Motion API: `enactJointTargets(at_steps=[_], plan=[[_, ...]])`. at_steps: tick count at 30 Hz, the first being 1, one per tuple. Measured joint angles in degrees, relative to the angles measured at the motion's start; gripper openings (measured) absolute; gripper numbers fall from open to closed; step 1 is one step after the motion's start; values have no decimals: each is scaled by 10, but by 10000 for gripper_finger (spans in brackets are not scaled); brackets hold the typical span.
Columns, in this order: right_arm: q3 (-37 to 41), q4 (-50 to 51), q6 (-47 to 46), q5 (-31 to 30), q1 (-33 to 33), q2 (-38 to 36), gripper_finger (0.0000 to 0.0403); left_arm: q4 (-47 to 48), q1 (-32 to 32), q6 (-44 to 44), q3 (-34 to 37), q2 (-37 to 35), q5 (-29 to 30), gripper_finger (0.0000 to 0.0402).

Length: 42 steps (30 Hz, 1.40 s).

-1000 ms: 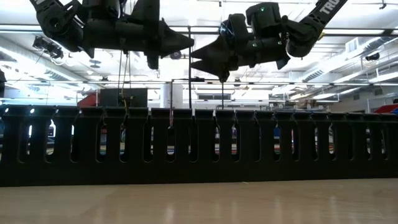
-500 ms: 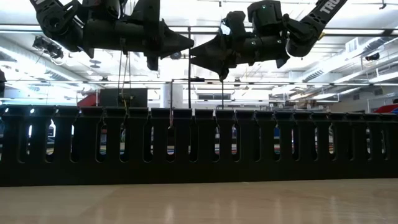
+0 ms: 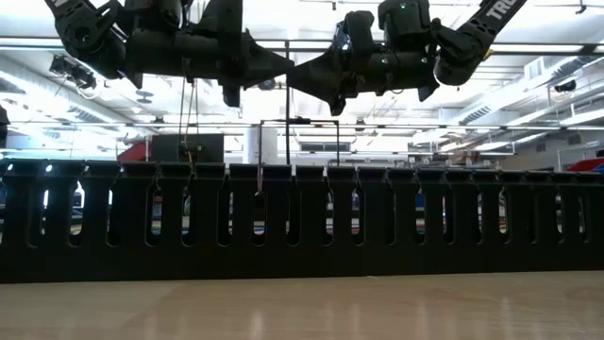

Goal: Ziptie cables
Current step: Wrap the cables together using the black zip tie

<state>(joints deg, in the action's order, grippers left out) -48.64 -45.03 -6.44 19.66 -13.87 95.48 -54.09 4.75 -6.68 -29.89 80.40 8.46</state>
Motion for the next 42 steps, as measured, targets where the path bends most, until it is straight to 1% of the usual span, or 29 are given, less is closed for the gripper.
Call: enactJointTargets(at_steps=[6,8,10,13,14,26,32,36,42], plan=[[0,0,0,0,0,0,84,0,0,0,0,0,0,0],[0,0,0,0,0,0,76,0,0,0,0,0,0,0],[0,0,1,1,1,0,57,0,0,0,0,0,0,0],[0,0,7,6,1,0,12,0,0,0,0,0,3,0],[0,0,10,10,1,0,7,0,0,1,0,0,2,0],[0,8,4,9,5,0,0,1,0,2,0,0,4,6],[0,20,3,9,7,0,0,-1,0,2,0,0,7,40],[0,24,3,7,7,0,0,-1,0,2,0,0,21,63],[0,42,5,-11,8,0,0,-3,0,2,0,0,23,72]])
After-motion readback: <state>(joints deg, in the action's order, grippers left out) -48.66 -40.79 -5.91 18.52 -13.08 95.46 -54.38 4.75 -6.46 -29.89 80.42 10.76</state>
